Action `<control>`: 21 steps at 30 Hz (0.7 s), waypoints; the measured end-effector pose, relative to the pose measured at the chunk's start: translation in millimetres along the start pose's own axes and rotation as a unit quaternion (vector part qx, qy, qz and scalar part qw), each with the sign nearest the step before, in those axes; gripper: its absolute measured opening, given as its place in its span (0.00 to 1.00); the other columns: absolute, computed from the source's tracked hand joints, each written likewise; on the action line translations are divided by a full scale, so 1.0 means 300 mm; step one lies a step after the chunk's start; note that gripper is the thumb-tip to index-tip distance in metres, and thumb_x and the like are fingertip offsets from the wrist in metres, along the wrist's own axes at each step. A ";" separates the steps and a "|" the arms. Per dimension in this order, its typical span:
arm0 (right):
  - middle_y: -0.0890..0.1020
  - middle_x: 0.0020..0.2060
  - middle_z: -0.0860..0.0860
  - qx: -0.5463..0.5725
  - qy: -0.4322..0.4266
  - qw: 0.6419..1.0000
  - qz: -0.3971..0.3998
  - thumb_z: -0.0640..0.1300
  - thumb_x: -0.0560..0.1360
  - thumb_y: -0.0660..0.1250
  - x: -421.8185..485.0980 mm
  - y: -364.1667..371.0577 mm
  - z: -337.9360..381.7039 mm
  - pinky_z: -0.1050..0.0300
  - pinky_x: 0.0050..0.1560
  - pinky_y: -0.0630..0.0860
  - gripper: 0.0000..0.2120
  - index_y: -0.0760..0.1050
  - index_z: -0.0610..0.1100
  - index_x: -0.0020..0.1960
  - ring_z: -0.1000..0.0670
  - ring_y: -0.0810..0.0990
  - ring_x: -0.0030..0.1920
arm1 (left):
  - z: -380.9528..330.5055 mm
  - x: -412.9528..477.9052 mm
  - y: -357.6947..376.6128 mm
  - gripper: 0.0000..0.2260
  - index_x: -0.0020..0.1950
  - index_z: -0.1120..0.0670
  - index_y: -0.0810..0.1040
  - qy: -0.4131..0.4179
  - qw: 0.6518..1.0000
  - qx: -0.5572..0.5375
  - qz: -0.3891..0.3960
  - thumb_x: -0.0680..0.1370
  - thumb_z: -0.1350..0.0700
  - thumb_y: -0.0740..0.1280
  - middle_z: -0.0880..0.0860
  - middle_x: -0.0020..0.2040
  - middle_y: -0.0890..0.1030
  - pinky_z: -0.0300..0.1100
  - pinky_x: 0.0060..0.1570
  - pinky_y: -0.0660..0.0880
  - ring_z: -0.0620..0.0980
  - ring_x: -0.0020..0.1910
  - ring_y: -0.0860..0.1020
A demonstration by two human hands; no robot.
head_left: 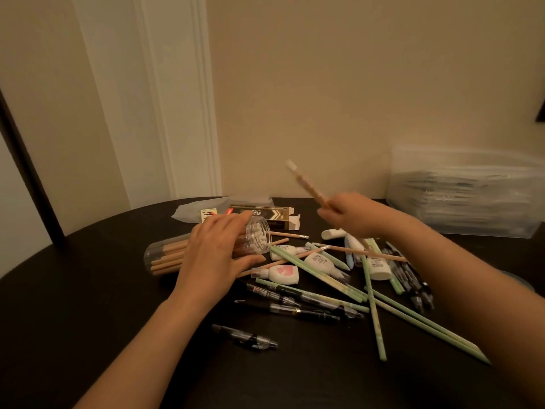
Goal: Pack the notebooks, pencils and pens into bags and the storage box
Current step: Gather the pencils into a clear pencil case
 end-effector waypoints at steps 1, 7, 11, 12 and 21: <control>0.71 0.32 0.51 0.101 0.007 0.995 -0.011 0.48 0.82 0.55 -0.016 -0.019 -0.004 0.61 0.34 0.68 0.14 0.70 0.45 0.40 0.53 0.69 0.32 | -0.013 -0.002 -0.003 0.34 0.73 0.47 0.63 0.003 1.000 -0.005 -0.001 0.70 0.43 0.71 0.47 0.68 0.70 0.43 0.69 0.55 0.46 0.69 0.63; 0.72 0.29 0.50 0.576 0.036 0.816 -0.036 0.48 0.81 0.55 -0.066 -0.002 0.009 0.64 0.30 0.73 0.15 0.72 0.40 0.43 0.54 0.72 0.29 | -0.089 -0.019 0.003 0.34 0.74 0.44 0.60 0.039 0.999 -0.023 0.019 0.71 0.40 0.68 0.43 0.70 0.67 0.36 0.65 0.51 0.43 0.69 0.61; 0.72 0.31 0.50 0.689 0.021 0.718 -0.096 0.48 0.81 0.55 -0.086 0.049 0.039 0.63 0.33 0.75 0.15 0.72 0.40 0.43 0.53 0.73 0.32 | -0.099 -0.021 0.014 0.34 0.74 0.43 0.58 0.046 0.998 -0.009 0.029 0.71 0.38 0.66 0.42 0.69 0.67 0.39 0.68 0.52 0.43 0.69 0.61; 0.72 0.31 0.50 0.700 0.014 0.705 -0.111 0.48 0.81 0.55 -0.089 0.061 0.043 0.63 0.33 0.76 0.15 0.72 0.41 0.42 0.53 0.74 0.32 | -0.097 -0.020 0.017 0.34 0.74 0.43 0.58 0.046 0.998 -0.006 0.030 0.71 0.38 0.66 0.42 0.69 0.67 0.38 0.67 0.51 0.43 0.69 0.61; 0.74 0.31 0.51 0.754 0.022 0.619 -0.216 0.49 0.81 0.55 -0.126 0.120 0.016 0.60 0.38 0.72 0.16 0.74 0.43 0.40 0.54 0.74 0.34 | -0.100 -0.026 0.015 0.36 0.74 0.48 0.63 0.053 0.998 -0.013 0.000 0.69 0.40 0.70 0.47 0.67 0.72 0.39 0.62 0.51 0.49 0.67 0.67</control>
Point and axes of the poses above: each hand's wrist, its own x-axis towards the middle knuckle, its own y-axis out of the palm, z = x × y, the point moved 6 cm from there along x, towards the middle knuckle
